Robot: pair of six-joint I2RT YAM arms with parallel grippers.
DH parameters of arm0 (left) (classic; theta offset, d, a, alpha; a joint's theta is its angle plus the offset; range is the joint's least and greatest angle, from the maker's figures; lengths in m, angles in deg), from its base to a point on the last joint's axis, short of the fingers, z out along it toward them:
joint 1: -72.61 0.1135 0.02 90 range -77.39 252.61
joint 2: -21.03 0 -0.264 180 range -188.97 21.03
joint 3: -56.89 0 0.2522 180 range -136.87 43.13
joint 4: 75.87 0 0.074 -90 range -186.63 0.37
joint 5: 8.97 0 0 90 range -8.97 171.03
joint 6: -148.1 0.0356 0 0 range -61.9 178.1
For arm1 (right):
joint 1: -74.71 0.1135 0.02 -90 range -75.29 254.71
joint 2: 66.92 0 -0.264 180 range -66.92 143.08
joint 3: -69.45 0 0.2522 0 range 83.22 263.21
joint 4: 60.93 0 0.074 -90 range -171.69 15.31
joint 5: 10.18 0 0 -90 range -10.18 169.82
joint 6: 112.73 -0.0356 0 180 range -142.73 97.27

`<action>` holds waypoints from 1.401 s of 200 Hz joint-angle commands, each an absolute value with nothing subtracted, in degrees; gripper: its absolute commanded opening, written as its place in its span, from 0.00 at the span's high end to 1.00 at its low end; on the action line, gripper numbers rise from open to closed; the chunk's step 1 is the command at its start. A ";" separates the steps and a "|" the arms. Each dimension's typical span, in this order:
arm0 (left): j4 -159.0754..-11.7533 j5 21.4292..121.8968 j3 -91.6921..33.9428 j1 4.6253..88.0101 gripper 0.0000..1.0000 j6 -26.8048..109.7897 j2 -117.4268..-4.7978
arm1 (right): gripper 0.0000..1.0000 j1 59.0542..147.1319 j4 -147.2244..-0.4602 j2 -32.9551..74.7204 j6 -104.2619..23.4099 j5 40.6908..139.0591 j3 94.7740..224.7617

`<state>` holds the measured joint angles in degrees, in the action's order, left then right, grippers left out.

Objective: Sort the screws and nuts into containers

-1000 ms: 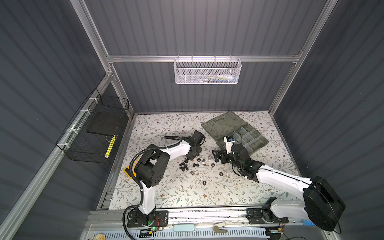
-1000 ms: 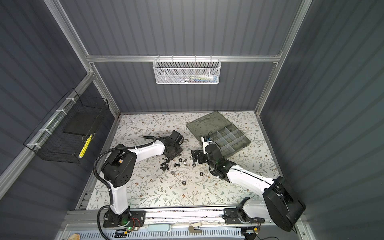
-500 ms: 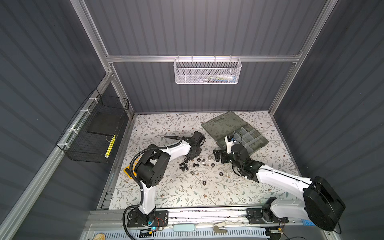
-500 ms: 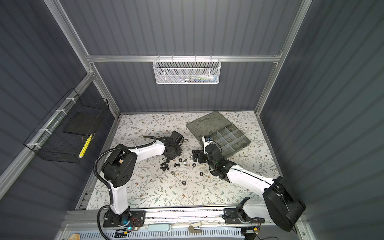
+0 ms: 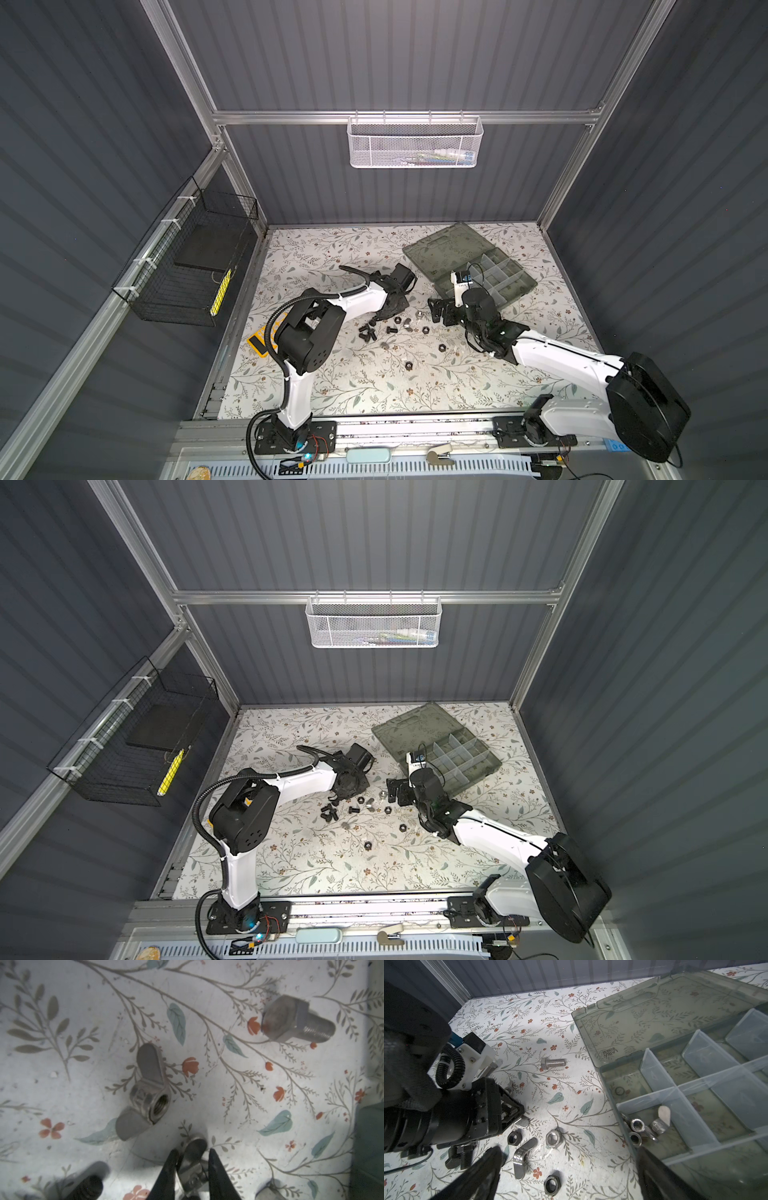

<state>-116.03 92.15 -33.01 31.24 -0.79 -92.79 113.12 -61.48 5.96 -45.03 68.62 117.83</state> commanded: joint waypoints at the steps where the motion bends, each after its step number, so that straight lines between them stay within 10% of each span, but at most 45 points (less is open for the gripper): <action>1: -119.24 92.20 -30.45 30.58 0.74 5.46 -96.09 | 0.01 113.21 -62.30 5.24 -45.53 67.08 118.20; 109: -109.06 84.73 -28.23 30.46 0.96 24.52 -93.97 | 0.01 113.05 -62.30 2.87 -45.32 65.07 117.24; 280: -102.47 74.27 -42.56 25.53 0.99 30.30 -91.26 | 0.01 101.17 -63.49 -13.91 -51.24 62.34 109.01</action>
